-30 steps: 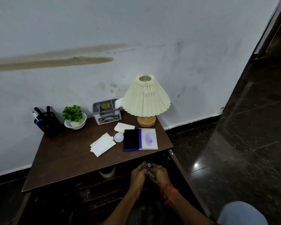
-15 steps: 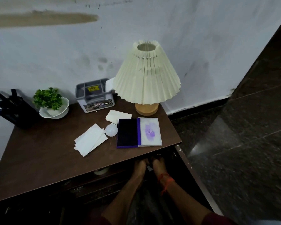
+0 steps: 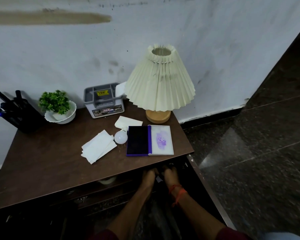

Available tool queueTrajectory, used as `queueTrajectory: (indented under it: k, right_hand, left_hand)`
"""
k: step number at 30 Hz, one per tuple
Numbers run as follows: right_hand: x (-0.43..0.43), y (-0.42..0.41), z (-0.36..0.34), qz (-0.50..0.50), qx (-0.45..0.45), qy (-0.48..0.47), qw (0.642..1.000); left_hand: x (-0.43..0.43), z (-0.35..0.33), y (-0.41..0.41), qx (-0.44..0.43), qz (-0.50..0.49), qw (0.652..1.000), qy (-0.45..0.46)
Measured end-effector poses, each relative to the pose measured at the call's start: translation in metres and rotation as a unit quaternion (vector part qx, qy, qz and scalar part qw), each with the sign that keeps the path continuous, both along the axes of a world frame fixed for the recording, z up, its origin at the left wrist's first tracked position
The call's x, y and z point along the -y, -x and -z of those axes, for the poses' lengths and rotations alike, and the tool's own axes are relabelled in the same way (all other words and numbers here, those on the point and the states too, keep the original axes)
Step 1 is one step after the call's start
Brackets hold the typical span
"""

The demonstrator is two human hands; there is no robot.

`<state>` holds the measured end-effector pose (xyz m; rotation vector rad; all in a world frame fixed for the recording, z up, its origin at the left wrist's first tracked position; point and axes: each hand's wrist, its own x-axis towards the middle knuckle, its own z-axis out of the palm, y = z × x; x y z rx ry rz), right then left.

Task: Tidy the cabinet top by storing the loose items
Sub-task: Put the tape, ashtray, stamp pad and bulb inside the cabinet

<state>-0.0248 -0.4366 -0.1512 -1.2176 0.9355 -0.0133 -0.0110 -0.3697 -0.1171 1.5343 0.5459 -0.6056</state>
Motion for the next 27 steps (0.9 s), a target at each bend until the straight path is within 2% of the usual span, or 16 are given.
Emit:
queueTrajectory:
  k: [5, 11, 18, 27]
  right_hand:
    - [-0.001, 0.015, -0.014, 0.006, 0.016, -0.014, 1.0]
    - [-0.006, 0.044, -0.046, 0.05, 0.047, -0.069, 0.995]
    - [-0.012, 0.073, -0.091, 0.056, 0.061, -0.08, 0.993]
    - [-0.009, 0.081, -0.15, 0.046, 0.11, -0.055, 0.991]
  left_hand:
    - [-0.002, -0.005, 0.006, -0.007, -0.027, 0.998, 0.049]
    - [-0.019, -0.007, 0.037, -0.031, -0.101, 0.974, 0.201]
    - [-0.051, -0.055, 0.066, 0.026, -0.082, 0.979, 0.186]
    - [-0.076, -0.109, 0.071, 0.15, -0.054, 0.974, 0.159]
